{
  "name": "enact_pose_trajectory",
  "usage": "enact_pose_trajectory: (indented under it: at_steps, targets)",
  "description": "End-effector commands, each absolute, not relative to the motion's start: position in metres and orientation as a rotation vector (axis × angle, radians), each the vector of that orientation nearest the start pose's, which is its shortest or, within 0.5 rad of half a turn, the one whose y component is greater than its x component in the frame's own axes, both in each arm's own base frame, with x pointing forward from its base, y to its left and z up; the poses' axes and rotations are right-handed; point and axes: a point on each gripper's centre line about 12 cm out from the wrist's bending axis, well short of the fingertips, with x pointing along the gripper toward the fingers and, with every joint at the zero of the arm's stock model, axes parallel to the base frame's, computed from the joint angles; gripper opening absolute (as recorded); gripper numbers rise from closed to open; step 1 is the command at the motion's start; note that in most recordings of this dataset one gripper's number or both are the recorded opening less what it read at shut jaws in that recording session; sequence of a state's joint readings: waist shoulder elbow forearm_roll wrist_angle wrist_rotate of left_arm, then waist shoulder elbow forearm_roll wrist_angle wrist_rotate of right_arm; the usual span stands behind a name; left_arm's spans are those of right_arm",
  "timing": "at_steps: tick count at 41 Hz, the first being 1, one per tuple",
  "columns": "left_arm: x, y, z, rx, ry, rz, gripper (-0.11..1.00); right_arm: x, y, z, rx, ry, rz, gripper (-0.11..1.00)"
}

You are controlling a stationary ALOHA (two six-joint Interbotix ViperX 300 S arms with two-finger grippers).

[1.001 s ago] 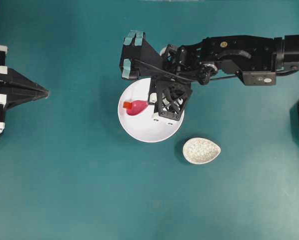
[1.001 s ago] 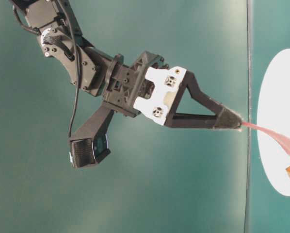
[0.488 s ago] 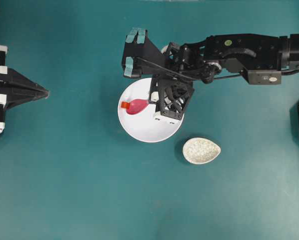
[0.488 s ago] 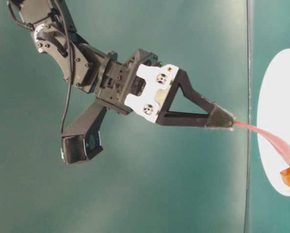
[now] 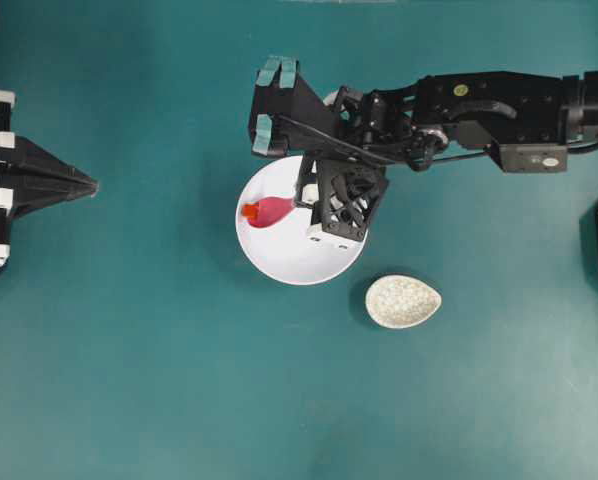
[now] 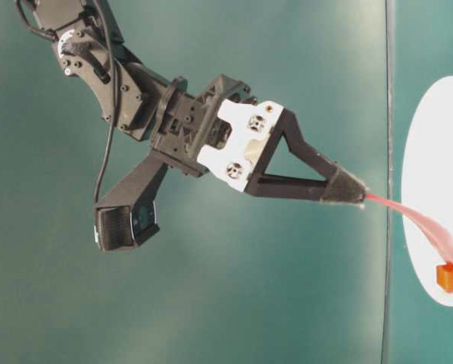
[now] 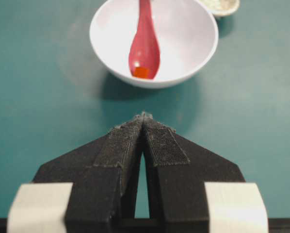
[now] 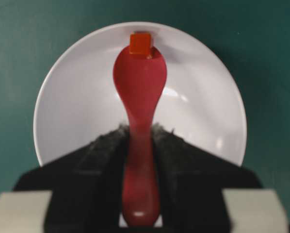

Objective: Grip the spoon and scoop the red block from the bowl with right arm.
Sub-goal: 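Push the spoon bowl under the red cube along the bowl wall, then tilt the spoon up to cradle the red cube in its bowl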

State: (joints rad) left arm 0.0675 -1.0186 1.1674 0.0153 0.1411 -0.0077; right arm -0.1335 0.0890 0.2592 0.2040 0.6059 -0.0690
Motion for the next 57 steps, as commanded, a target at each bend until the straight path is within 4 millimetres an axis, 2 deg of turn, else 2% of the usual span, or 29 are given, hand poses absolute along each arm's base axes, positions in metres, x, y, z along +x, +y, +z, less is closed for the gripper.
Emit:
enact_pose_trajectory:
  at_steps: [1,20,57]
  targets:
    - [0.188,0.014,0.264,0.0,0.27,0.071,0.0,0.432,-0.044,0.246,0.202,0.867,-0.064,0.24]
    - [0.188,0.014,0.264,0.001,0.273,0.071,0.0,0.418,-0.035,0.244,0.197,0.79,-0.066,0.24]
    - [0.187,0.014,0.264,0.0,0.272,0.071,0.0,0.413,-0.027,0.227,0.184,0.756,-0.062,0.24]
